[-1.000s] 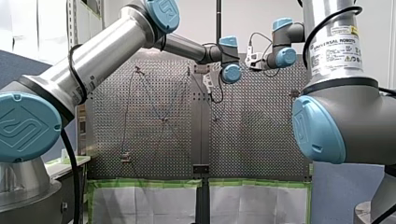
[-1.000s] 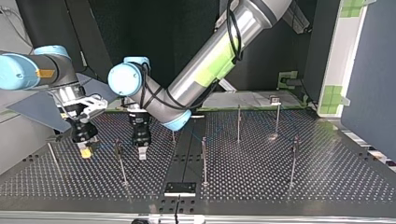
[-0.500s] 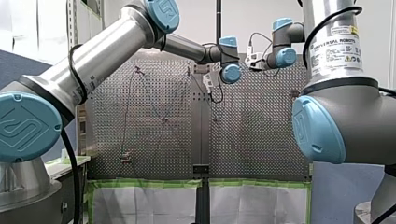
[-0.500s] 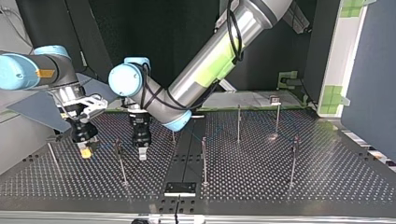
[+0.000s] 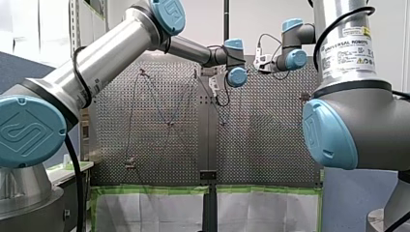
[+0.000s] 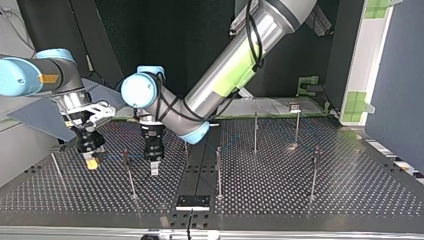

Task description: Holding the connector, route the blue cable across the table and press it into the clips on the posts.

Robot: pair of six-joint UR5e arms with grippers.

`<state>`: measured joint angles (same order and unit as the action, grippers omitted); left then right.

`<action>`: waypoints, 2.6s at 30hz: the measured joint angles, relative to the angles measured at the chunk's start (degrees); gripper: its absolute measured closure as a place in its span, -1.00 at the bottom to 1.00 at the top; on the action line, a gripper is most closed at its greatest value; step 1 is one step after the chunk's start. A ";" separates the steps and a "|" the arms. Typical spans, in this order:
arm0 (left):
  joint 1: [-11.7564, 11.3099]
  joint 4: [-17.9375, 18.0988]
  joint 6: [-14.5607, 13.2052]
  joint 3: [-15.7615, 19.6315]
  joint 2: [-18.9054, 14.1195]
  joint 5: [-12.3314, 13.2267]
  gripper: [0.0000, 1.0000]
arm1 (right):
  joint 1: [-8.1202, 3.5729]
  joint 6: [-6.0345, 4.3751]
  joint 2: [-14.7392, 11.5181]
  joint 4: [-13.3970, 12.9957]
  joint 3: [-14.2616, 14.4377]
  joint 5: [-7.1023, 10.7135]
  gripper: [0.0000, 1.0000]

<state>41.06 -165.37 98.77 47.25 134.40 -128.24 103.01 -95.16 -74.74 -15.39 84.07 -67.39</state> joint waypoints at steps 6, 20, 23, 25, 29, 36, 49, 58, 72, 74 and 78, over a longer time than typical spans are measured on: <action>-0.25 0.04 -0.03 0.01 0.00 0.45 -1.00 | 0.00 0.00 0.00 0.00 0.00 0.00 1.00; -0.58 0.12 -0.15 0.01 0.02 2.27 -1.00 | -0.14 -0.01 0.08 -0.05 0.00 0.00 1.00; -0.69 0.15 -0.20 0.01 0.02 3.07 -1.00 | -0.35 -0.02 0.20 -0.12 0.00 0.02 1.00; -0.76 0.18 -0.23 0.01 0.02 3.56 -1.00 | -0.53 -0.04 0.31 -0.19 0.01 0.03 1.00; -0.88 0.20 -0.28 0.01 0.02 4.30 -1.00 | -0.96 -0.07 0.56 -0.35 0.01 0.04 1.00; -1.06 0.24 -0.35 0.02 0.03 5.27 -1.00 | -1.23 -0.09 0.69 -0.43 0.02 0.04 1.00; -1.23 0.28 -0.41 0.02 0.04 6.34 -1.00 | -1.41 -0.14 1.10 -0.66 0.01 0.06 1.00; -1.29 0.30 -0.44 0.02 0.04 6.72 -1.00 | -1.50 -0.17 1.41 -0.83 0.01 0.08 1.00; -1.39 0.32 -0.46 0.01 0.02 7.01 -1.00 | -0.91 -0.11 0.95 -0.56 -0.01 0.04 1.00; -1.35 0.32 -0.46 0.01 0.03 7.05 -1.00 | -0.92 -0.11 0.94 -0.56 -0.01 0.05 1.00; -1.36 0.32 -0.46 0.02 0.04 7.10 -1.00 | -0.93 -0.11 0.96 -0.55 0.00 0.05 1.00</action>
<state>39.69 -165.06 98.31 47.27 134.44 -121.14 102.09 -95.27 -73.79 -15.94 84.06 -67.35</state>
